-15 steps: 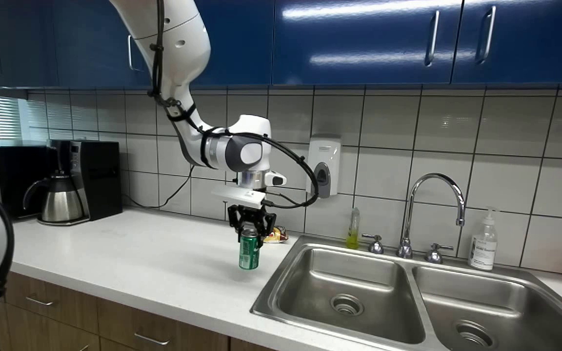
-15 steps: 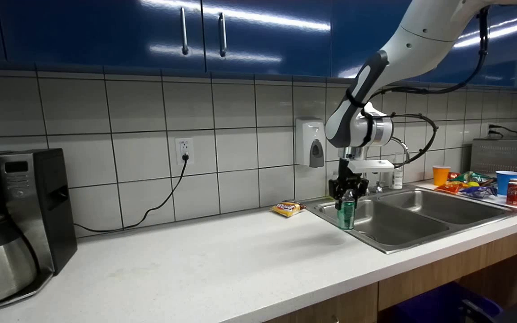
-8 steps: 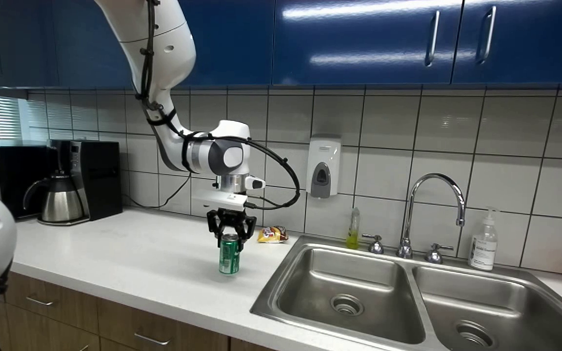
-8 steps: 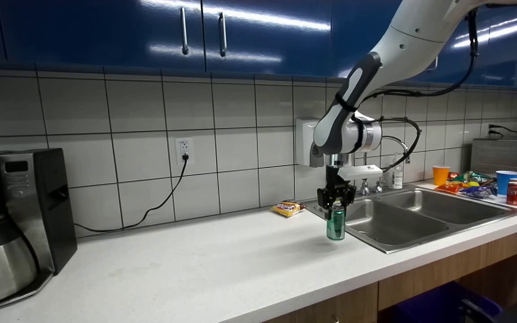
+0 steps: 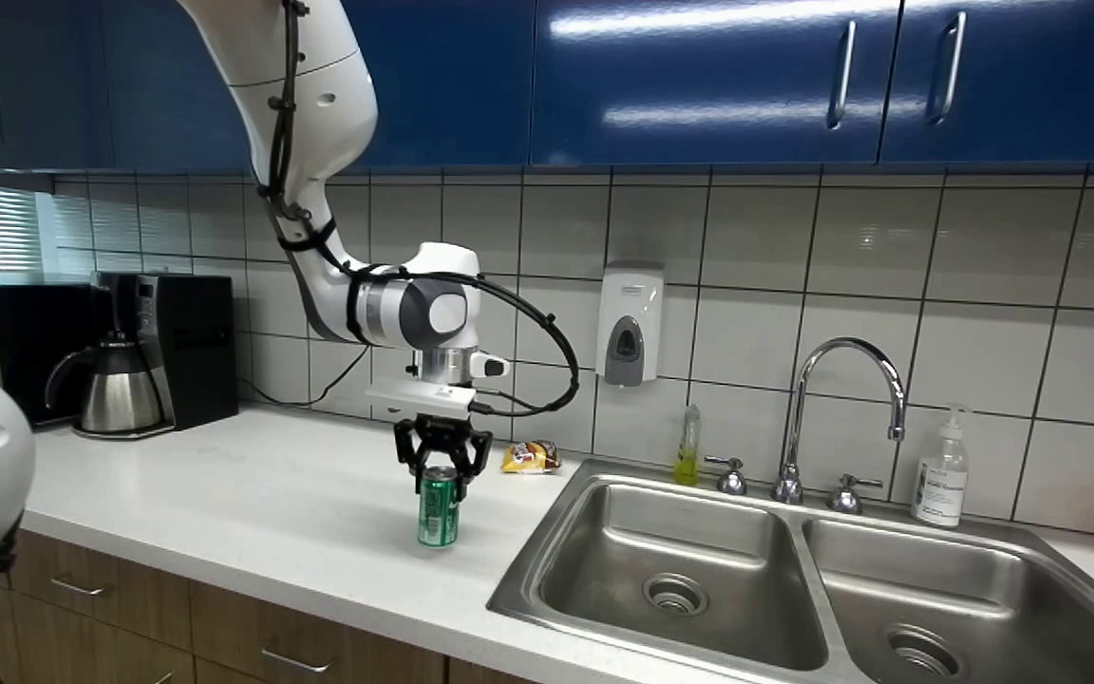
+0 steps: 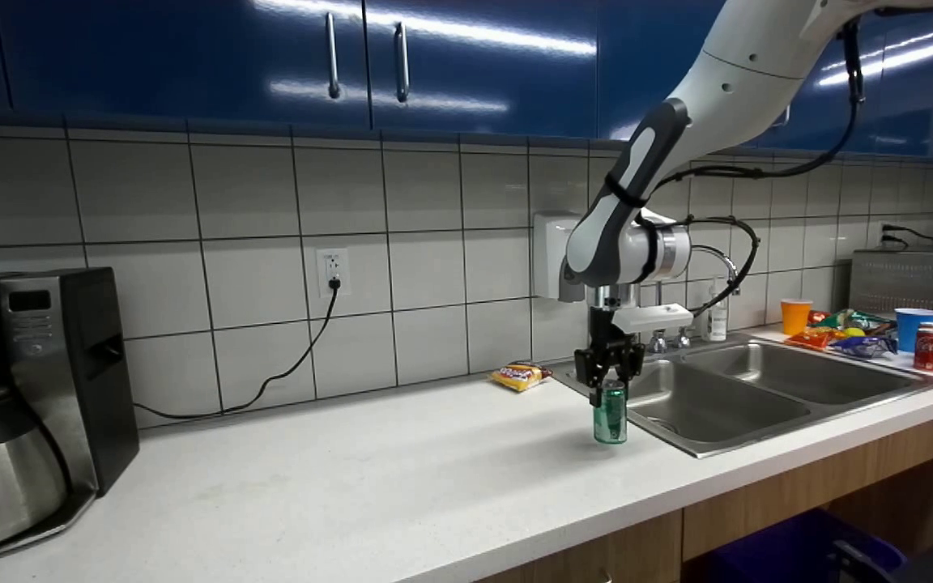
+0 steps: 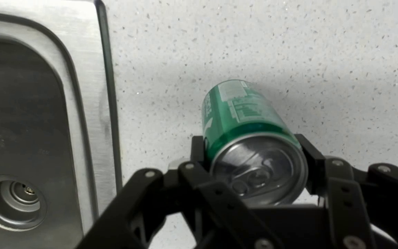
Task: Place the green soda can onto the left counter
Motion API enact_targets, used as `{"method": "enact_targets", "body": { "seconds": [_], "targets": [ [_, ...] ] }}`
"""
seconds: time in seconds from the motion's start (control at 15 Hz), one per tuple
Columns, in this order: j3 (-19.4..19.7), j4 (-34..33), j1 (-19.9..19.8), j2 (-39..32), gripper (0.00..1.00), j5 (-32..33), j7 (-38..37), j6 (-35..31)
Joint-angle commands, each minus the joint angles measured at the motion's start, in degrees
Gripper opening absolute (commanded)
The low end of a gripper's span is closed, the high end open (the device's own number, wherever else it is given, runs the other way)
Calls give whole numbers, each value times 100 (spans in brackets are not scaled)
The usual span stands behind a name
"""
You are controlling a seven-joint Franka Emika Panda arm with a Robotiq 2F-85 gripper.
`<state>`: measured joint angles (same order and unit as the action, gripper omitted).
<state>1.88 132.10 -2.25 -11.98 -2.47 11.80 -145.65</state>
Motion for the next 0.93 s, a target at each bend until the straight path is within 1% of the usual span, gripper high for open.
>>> {"method": "enact_targets", "body": {
  "seconds": [0.0,0.87],
  "targets": [
    [-39,94,-16,86,38,127,-83,0],
    [-19,120,0,-58,38,235,-152,-79]
  ]
}}
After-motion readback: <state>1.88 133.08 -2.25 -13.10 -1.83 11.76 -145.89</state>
